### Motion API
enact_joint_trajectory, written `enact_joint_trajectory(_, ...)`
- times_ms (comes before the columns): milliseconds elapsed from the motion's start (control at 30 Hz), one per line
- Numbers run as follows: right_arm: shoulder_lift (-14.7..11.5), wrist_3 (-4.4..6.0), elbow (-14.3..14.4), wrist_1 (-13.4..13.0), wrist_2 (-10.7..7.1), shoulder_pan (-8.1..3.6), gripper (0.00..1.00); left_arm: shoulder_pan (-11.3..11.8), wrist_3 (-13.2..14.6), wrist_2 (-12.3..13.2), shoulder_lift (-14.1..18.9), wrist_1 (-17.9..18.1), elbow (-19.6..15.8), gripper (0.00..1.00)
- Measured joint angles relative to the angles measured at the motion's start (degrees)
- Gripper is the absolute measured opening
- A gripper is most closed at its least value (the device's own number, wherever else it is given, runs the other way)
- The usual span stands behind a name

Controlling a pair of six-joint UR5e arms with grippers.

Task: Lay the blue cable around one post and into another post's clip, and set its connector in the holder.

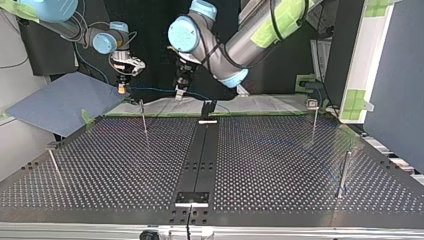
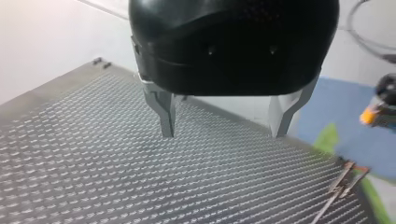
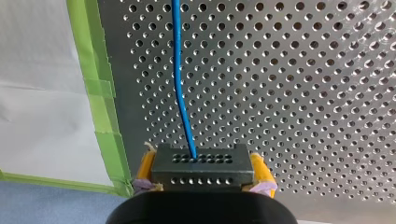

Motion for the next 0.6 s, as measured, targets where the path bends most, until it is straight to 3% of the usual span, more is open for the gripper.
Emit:
enact_joint_trajectory(167, 0.0, -0.02, 0.0, 0.0, 0.00, 0.00, 0.00, 0.0, 1.8, 1.3, -2.3, 2.3, -0.3, 0.99)
enact_joint_trajectory(333, 0.0, -0.02, 0.0, 0.1, 0.00, -0.01, 0.00, 0.6, 1.5, 1.1, -4.5, 4.5, -0.3, 0.99)
enact_joint_trajectory(600, 0.0, -0.02, 0.0, 0.2, 0.06, -0.02, 0.00, 3.5, 1.8, 1.1, -8.3, 8.2, -0.4, 0.99)
